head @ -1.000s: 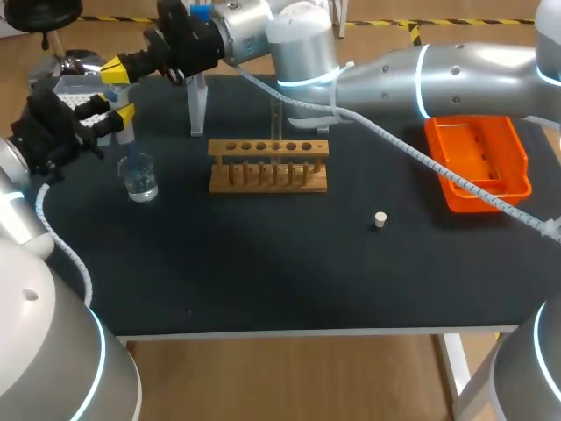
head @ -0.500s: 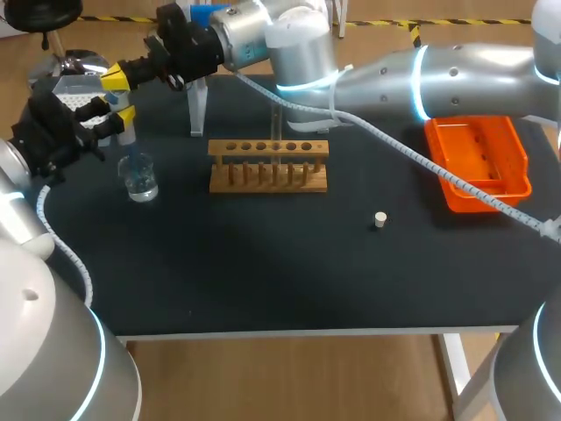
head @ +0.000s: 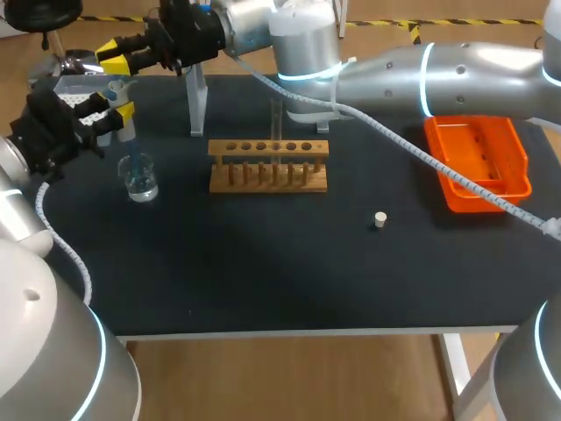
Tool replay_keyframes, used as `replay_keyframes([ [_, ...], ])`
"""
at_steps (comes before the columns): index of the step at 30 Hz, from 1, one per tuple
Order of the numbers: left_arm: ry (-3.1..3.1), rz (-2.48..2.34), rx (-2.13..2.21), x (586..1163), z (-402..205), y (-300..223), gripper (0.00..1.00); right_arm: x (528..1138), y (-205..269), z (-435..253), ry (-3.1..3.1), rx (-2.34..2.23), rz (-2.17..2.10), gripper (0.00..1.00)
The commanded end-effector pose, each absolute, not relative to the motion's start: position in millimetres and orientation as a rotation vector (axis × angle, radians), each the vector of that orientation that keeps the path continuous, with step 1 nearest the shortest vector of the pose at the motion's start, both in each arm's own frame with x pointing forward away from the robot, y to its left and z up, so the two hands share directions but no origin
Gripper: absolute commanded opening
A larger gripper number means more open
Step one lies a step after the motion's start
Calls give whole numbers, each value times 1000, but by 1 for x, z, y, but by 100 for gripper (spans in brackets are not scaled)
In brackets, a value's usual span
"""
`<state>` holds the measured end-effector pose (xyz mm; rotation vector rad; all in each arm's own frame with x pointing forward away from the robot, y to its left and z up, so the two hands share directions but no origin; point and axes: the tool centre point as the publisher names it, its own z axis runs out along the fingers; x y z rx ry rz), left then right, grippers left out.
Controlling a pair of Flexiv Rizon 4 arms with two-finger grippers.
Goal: Invert the test tube, pick up the pipette, mount the tip to pipette, aspirate from beaker and dispense into the tube, eject the tip, return the pipette, and cap with the stopper.
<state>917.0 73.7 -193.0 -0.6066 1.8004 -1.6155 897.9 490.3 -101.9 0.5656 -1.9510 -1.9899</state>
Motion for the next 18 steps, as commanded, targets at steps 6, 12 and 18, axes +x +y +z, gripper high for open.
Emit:
replay_keyframes([
  [6, 1801, -1615, -608, 917, -192, 73, 0, 891, 426, -79, -2080, 532, -2003, 100],
  [12, 1801, -1615, -608, 917, -192, 73, 0, 893, 379, -85, -2144, 460, -2013, 100],
  [18, 1801, -1615, -608, 917, -192, 73, 0, 896, 333, -101, -2219, 362, -2003, 100],
])
